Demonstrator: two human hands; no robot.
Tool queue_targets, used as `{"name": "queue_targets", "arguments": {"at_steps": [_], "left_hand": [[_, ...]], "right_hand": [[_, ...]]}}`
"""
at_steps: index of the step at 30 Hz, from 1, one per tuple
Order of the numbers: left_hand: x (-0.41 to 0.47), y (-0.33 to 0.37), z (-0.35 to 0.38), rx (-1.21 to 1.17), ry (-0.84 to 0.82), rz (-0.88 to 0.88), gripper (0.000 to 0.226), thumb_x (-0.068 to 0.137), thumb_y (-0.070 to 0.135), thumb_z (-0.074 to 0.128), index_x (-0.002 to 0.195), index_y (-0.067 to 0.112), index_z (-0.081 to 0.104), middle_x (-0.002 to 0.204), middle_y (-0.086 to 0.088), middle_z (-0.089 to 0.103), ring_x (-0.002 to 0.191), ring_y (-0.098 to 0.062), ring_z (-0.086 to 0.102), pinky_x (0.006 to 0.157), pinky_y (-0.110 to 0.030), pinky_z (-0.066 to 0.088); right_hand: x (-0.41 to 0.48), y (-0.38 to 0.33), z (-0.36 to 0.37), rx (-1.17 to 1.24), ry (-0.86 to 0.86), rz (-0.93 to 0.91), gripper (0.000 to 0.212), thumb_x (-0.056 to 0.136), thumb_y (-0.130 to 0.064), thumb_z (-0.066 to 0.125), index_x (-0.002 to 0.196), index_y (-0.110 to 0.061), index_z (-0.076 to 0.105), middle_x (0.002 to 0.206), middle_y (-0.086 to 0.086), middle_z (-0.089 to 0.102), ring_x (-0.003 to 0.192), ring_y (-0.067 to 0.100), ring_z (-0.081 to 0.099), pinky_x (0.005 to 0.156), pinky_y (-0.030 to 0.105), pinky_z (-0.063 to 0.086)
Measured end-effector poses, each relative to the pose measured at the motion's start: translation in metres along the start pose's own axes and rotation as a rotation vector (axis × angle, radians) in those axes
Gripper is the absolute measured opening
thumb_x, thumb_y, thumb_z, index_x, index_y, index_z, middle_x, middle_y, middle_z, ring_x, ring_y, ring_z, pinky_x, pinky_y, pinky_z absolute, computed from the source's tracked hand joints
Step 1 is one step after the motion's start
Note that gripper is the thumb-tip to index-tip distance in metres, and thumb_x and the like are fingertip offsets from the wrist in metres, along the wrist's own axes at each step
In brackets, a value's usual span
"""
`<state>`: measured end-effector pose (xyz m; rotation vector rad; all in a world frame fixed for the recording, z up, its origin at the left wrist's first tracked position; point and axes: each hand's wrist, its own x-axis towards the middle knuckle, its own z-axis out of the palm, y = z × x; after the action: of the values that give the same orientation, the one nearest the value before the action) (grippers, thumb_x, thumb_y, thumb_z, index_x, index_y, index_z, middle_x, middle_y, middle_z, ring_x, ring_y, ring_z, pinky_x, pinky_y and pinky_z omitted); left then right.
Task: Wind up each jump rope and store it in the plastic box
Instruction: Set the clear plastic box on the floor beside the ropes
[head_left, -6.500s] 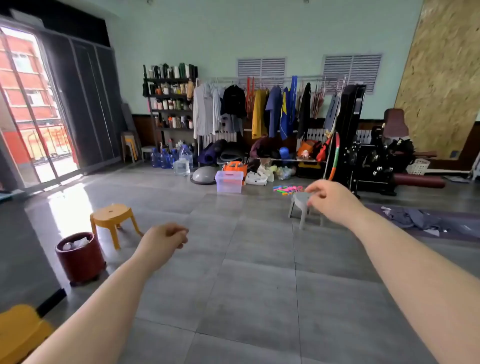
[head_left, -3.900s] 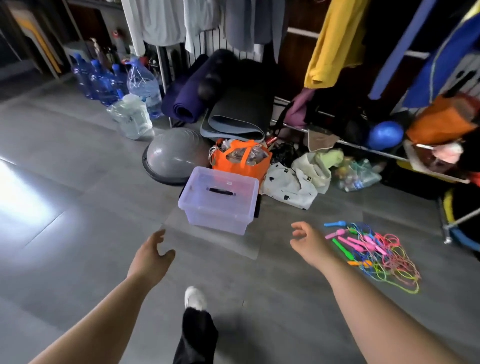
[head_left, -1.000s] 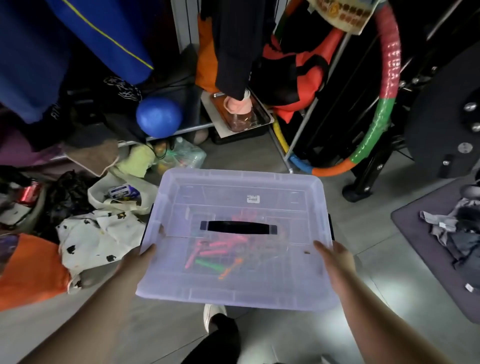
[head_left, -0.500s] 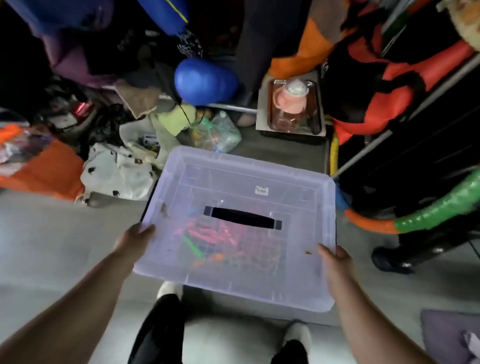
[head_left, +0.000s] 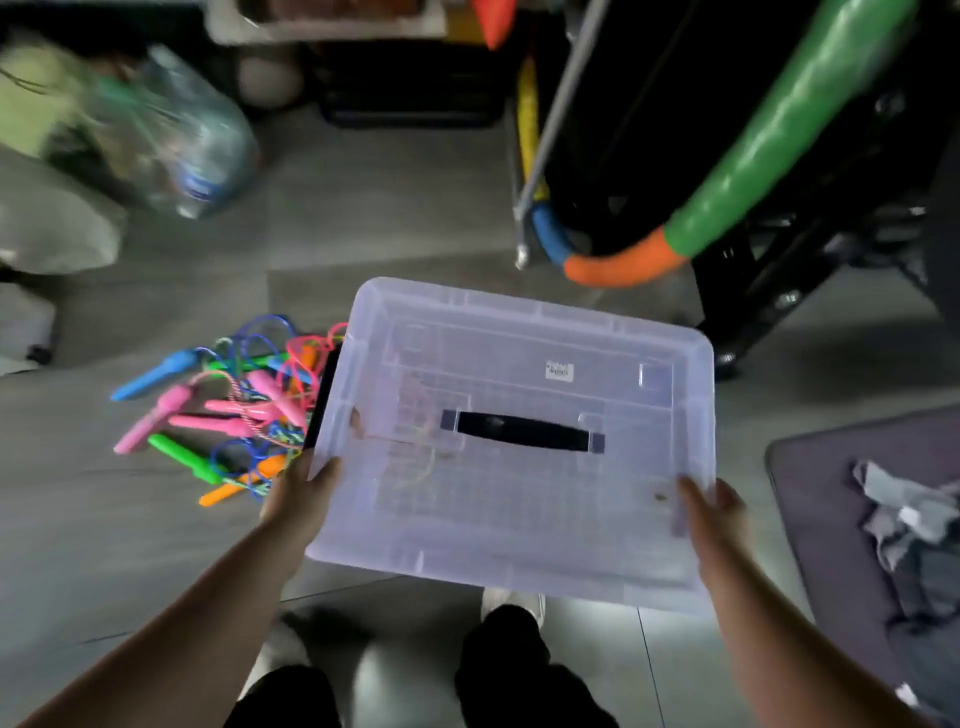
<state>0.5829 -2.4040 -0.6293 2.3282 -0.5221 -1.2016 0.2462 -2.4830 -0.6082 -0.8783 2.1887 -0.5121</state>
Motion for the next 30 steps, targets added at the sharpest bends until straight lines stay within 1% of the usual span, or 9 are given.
{"name": "queue_targets", "arguments": {"at_steps": [3, 8, 12, 15, 17, 21, 23, 26, 30], "left_hand": [[0.006, -0.019, 0.058, 0.13, -0.063, 0.006, 0.033, 0.093, 0.016, 0.045, 0.12, -0.002, 0.051, 0.117, -0.029, 0.055, 0.106, -0.043, 0.053, 0.077, -0.039, 0.039], [0.021, -0.026, 0.127, 0.237, -0.184, 0.047, 0.038, 0.094, 0.02, 0.042, 0.124, -0.003, 0.046, 0.127, -0.026, 0.05, 0.117, -0.039, 0.047, 0.093, -0.037, 0.038], [0.038, -0.025, 0.156, 0.266, -0.172, 0.171, 0.038, 0.092, 0.025, 0.046, 0.121, 0.001, 0.049, 0.116, -0.024, 0.056, 0.105, -0.038, 0.054, 0.077, -0.034, 0.039], [0.045, -0.018, 0.161, 0.255, -0.16, 0.245, 0.038, 0.092, 0.025, 0.047, 0.121, 0.002, 0.05, 0.117, -0.02, 0.057, 0.106, -0.036, 0.054, 0.08, -0.034, 0.04], [0.047, -0.018, 0.16, 0.243, -0.181, 0.274, 0.037, 0.091, 0.025, 0.047, 0.122, 0.004, 0.051, 0.12, -0.017, 0.058, 0.108, -0.033, 0.055, 0.084, -0.034, 0.042], [0.042, -0.017, 0.156, 0.24, -0.155, 0.28, 0.039, 0.092, 0.025, 0.047, 0.126, 0.006, 0.047, 0.126, -0.015, 0.054, 0.113, -0.031, 0.051, 0.082, -0.028, 0.037], [0.037, -0.013, 0.156, 0.25, -0.14, 0.277, 0.04, 0.092, 0.025, 0.046, 0.127, 0.006, 0.046, 0.128, -0.016, 0.052, 0.115, -0.032, 0.049, 0.083, -0.029, 0.036], [0.028, -0.013, 0.153, 0.216, -0.154, 0.286, 0.038, 0.092, 0.023, 0.047, 0.125, 0.003, 0.047, 0.127, -0.016, 0.054, 0.113, -0.031, 0.051, 0.081, -0.027, 0.036], [0.017, -0.021, 0.15, 0.216, -0.159, 0.258, 0.041, 0.092, 0.024, 0.048, 0.126, 0.003, 0.045, 0.126, -0.016, 0.054, 0.114, -0.033, 0.051, 0.084, -0.031, 0.039]], "right_hand": [[0.034, 0.032, -0.011, -0.071, 0.046, -0.041, 0.038, 0.066, -0.047, 0.056, 0.07, -0.009, 0.051, 0.057, 0.009, 0.046, 0.056, 0.024, 0.045, 0.047, 0.025, 0.031], [0.089, 0.061, -0.017, -0.152, 0.114, -0.119, 0.035, 0.077, -0.036, 0.055, 0.057, -0.01, 0.043, 0.062, 0.013, 0.046, 0.062, 0.024, 0.044, 0.047, 0.028, 0.029], [0.12, 0.085, -0.004, -0.156, 0.151, -0.122, 0.035, 0.077, -0.039, 0.052, 0.082, -0.004, 0.055, 0.077, 0.021, 0.054, 0.07, 0.028, 0.051, 0.052, 0.033, 0.033], [0.134, 0.092, 0.006, -0.284, 0.209, -0.133, 0.059, 0.069, -0.046, 0.031, 0.101, -0.002, 0.054, 0.093, 0.024, 0.061, 0.086, 0.039, 0.058, 0.067, 0.034, 0.04], [0.14, 0.096, 0.011, -0.343, 0.267, -0.15, 0.055, 0.078, -0.043, 0.029, 0.104, -0.001, 0.052, 0.103, 0.027, 0.06, 0.095, 0.04, 0.056, 0.073, 0.035, 0.038], [0.131, 0.091, 0.028, -0.451, 0.392, -0.236, 0.058, 0.082, -0.027, 0.023, 0.131, 0.001, 0.038, 0.135, 0.031, 0.039, 0.123, 0.044, 0.038, 0.101, 0.047, 0.03], [0.119, 0.087, 0.041, -0.479, 0.354, -0.339, 0.069, 0.075, -0.026, 0.018, 0.138, 0.0, 0.03, 0.146, 0.026, 0.026, 0.135, 0.042, 0.025, 0.11, 0.046, 0.018], [0.095, 0.084, 0.068, -0.546, 0.212, -0.642, 0.072, 0.077, -0.035, 0.011, 0.134, 0.0, 0.039, 0.144, 0.025, 0.032, 0.134, 0.042, 0.029, 0.112, 0.048, 0.018], [0.053, 0.084, 0.085, -0.709, -0.075, -0.795, 0.089, 0.071, -0.056, -0.009, 0.142, -0.013, 0.023, 0.154, 0.013, 0.014, 0.143, 0.027, 0.011, 0.113, 0.033, 0.002]]}}
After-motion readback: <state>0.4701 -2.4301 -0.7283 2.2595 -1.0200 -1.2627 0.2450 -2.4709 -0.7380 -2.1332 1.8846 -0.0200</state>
